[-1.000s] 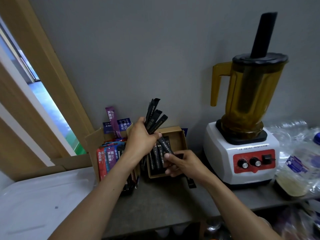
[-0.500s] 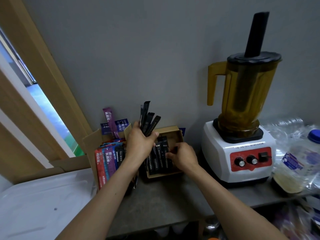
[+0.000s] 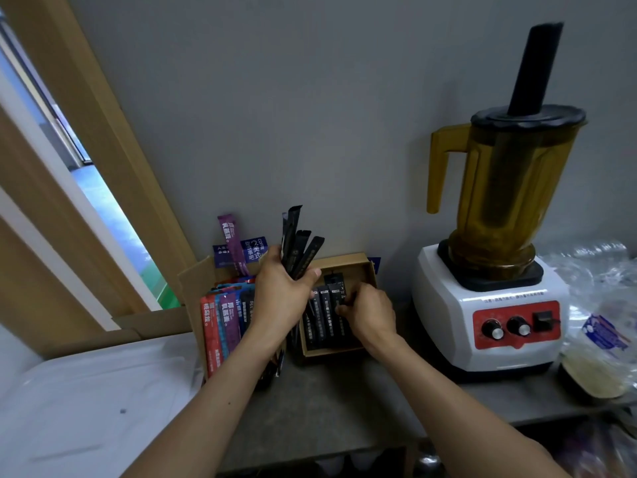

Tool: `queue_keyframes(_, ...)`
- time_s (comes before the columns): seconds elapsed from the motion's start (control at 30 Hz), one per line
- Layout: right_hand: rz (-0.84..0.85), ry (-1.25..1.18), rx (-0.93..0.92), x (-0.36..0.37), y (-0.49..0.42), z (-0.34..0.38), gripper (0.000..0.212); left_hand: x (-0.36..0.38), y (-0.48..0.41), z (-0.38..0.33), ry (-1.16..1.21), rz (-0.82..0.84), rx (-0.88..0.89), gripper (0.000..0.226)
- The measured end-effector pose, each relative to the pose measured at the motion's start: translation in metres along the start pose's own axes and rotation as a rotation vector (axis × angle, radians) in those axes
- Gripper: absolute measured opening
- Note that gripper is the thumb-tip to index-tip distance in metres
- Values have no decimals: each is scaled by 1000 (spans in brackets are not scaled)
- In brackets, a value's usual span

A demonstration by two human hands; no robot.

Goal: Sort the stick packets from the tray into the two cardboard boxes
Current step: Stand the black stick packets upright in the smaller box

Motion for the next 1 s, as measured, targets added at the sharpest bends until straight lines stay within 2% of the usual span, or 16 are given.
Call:
queue_keyframes(0.1,91,-293,39,-3,-2,6,33,5,-2,-1,-1,41,3,29)
queue_keyframes(0.17,310,-531,95,1,5,8,48,10,-3,-3,19,114,9,32)
queue_keyframes(0.27,607,-856,67,3,20,11,80,20,-1,-8,-3,272,52,39)
queue_keyframes(0.33,716,-1009,41,1,31,13,78,27,2,-11,-15,364,85,43)
queue_keyframes(0.4,781,-1041,14,0,38,16,73,32,4,-12,-24,399,99,45)
queue_keyframes(0.47,811,-1016,-22,1,41,19,68,35,6,-16,-55,398,109,45)
queue_keyframes(0.57,760,-907,-84,1,40,23,52,40,8,-19,-115,401,109,46)
queue_keyframes(0.63,728,-873,-98,1,39,25,52,41,7,-18,-176,381,111,46)
queue_keyframes(0.73,767,-913,-73,4,42,26,52,39,5,-18,-257,333,126,46)
queue_keyframes(0.9,770,-931,-78,1,43,24,39,37,3,-16,-279,345,100,39)
queue_keyframes(1.0,673,-933,-20,-1,40,7,50,18,-7,-21,-316,222,97,42)
Point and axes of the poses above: each hand's wrist, its own y-axis away from the middle knuckle, its own x-axis out of the palm, z = x × y, the point moved 7 cm from there along -y, towards the middle knuckle, and after that the axes turned 5 degrees about -y, right-handed, at the moved point
